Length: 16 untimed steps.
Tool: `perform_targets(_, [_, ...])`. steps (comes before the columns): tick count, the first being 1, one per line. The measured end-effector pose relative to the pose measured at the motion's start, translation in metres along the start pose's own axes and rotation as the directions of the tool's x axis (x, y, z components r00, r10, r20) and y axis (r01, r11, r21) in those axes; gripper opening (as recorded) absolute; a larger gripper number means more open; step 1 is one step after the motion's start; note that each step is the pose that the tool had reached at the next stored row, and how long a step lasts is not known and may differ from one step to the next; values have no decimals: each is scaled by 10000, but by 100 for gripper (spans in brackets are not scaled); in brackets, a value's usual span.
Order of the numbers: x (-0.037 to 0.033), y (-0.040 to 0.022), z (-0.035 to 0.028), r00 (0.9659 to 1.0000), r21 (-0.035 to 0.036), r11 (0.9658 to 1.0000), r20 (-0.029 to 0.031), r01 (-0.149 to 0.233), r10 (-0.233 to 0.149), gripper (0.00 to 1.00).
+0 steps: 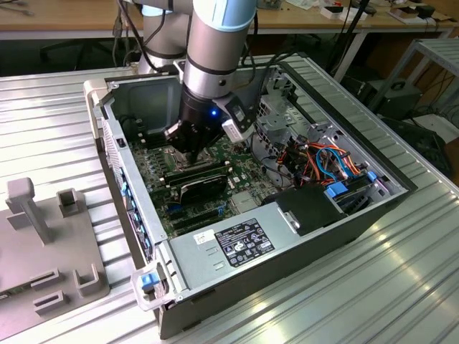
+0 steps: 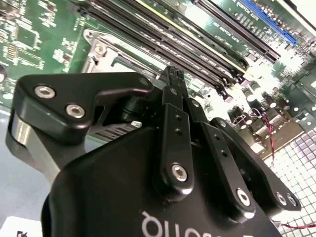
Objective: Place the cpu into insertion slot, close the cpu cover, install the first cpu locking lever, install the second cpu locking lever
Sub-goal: 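Install the second cpu locking lever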
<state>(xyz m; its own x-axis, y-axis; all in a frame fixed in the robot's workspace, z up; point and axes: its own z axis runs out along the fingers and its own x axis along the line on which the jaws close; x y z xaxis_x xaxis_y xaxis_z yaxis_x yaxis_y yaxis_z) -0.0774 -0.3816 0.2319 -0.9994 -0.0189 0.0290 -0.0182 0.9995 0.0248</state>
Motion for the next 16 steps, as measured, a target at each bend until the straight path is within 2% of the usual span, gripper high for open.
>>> perform_targets(3, [39, -1, 48, 10000, 0, 10000, -6, 0, 0, 11])
perform_targets(6, [81, -1, 68, 10000, 1, 10000, -7, 0, 0, 11])
perform_targets(13, [196, 2, 77, 10000, 0, 10000, -7, 0, 0, 11])
perform_targets(16, [198, 2, 78, 10000, 0, 10000, -6, 1, -1, 11])
